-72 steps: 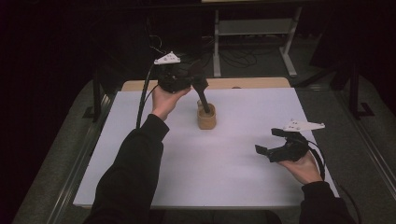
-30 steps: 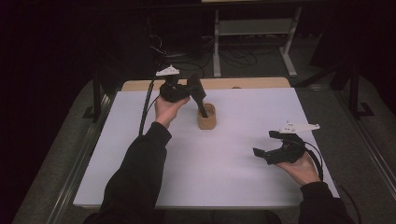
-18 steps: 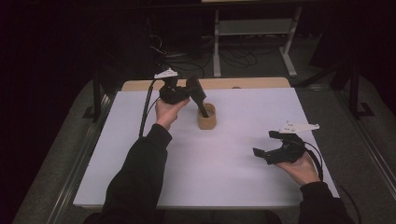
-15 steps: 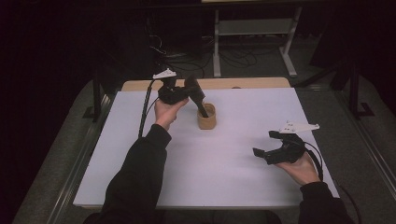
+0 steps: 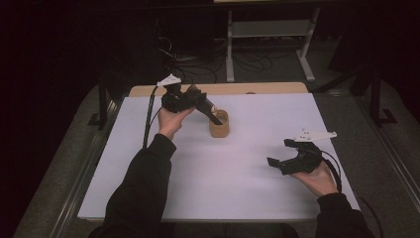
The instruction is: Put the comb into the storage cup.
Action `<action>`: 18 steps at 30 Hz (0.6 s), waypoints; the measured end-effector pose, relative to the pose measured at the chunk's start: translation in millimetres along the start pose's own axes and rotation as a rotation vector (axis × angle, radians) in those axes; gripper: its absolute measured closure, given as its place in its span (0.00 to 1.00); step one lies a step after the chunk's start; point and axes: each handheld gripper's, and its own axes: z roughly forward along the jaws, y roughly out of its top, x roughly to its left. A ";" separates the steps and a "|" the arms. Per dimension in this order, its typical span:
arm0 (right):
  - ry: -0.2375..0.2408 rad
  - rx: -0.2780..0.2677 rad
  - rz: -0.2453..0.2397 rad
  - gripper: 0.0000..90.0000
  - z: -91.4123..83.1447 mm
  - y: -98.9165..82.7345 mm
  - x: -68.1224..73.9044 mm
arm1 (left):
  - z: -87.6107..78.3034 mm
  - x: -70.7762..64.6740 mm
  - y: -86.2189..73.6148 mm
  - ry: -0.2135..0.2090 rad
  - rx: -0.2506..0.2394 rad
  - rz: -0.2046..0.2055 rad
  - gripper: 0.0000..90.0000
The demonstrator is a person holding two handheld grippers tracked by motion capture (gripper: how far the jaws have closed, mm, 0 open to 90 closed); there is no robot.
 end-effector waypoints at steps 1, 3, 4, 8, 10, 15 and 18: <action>0.001 0.000 0.000 0.00 0.5 0.1 0.1 | -0.7 0.0 -0.2 0.002 0.002 0.001 0.67; 0.001 -0.001 0.001 0.00 0.7 0.2 0.2 | -3.1 -0.4 -0.7 0.020 0.007 0.010 0.64; 0.001 -0.001 0.001 0.00 0.8 0.2 0.2 | -4.1 -0.7 -1.1 0.030 0.006 0.015 0.61; 0.001 0.000 0.001 0.00 1.0 0.3 -0.1 | -8.3 -0.2 -3.5 0.023 0.013 0.020 0.55; 0.000 0.001 0.001 0.00 1.0 0.3 -0.1 | -10.7 0.2 -5.2 0.013 0.014 0.015 0.52; -0.002 0.001 0.000 0.00 0.7 0.2 -0.2 | -20.8 1.8 -9.9 -0.005 0.006 0.024 0.43; -0.002 0.003 -0.001 0.00 0.8 0.1 -0.7 | -27.2 4.8 -11.4 -0.013 -0.001 0.010 0.37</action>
